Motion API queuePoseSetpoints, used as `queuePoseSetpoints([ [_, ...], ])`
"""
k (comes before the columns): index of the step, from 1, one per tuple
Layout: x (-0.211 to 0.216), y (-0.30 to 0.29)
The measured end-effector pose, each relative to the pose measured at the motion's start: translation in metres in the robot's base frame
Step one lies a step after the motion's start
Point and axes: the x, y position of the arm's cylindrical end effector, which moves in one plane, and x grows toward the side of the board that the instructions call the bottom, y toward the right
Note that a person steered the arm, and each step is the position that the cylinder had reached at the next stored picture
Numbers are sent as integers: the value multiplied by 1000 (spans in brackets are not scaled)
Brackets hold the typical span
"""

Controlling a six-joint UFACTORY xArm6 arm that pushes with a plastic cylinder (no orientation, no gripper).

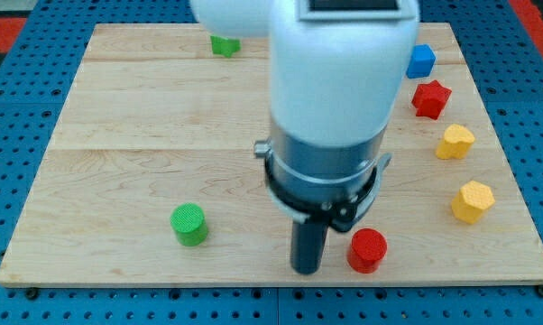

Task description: Slide the red circle diagonal to the yellow hexagon

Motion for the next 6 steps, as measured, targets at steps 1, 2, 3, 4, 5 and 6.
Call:
queuePoseSetpoints([
  [1, 3, 24],
  [2, -24, 43],
  [3, -17, 45],
  [4, -13, 61],
  [5, -12, 46],
  [6, -22, 35],
])
